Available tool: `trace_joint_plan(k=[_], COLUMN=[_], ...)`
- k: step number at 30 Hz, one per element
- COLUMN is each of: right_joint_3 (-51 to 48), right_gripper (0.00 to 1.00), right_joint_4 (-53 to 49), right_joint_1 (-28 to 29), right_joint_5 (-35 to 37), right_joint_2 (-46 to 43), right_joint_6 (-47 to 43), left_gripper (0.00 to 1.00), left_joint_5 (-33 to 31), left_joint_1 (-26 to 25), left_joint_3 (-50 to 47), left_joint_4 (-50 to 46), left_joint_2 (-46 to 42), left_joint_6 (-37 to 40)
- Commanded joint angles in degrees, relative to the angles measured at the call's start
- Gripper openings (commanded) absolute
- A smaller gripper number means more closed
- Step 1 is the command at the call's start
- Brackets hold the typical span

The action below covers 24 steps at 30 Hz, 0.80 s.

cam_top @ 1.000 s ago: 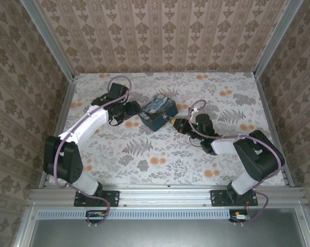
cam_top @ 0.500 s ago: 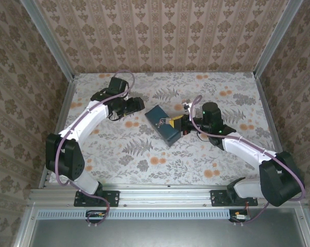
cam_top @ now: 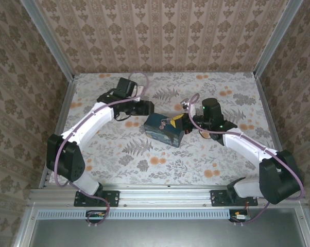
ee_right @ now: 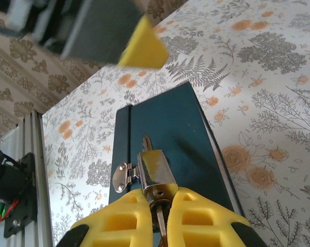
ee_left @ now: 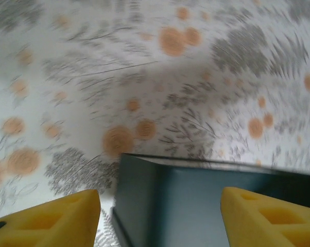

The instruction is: Unlock a padlock with a key

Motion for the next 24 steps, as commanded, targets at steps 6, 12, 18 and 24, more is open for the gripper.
trace_joint_plan(k=[6, 12, 18, 24], right_joint_3=[5.17, 8.96, 7.68, 7.61], right_gripper=[0.02, 0.04, 0.03, 0.03], right_joint_4=[-5.15, -12.56, -11.71, -11.96], right_joint_1=[-1.62, -2.22, -2.38, -2.42], right_joint_5=[-0.34, -3.02, -4.77, -6.09], right_joint_2=[0.74, 3.07, 3.88, 3.86], right_joint_6=[11.19, 14.25, 17.51, 19.65], left_gripper=[0.63, 0.65, 0.68, 0.69], left_joint_5=[2.94, 7.36, 7.44, 11.94], left_joint_1=[-1.47, -7.06, -7.69, -6.65], left_joint_3=[-7.47, -20.86, -21.65, -20.06], left_joint_4=[10.17, 23.47, 30.44, 31.99], left_joint_2=[-6.81, -12.58, -10.26, -8.35], left_joint_6=[31.82, 48.72, 50.51, 52.8])
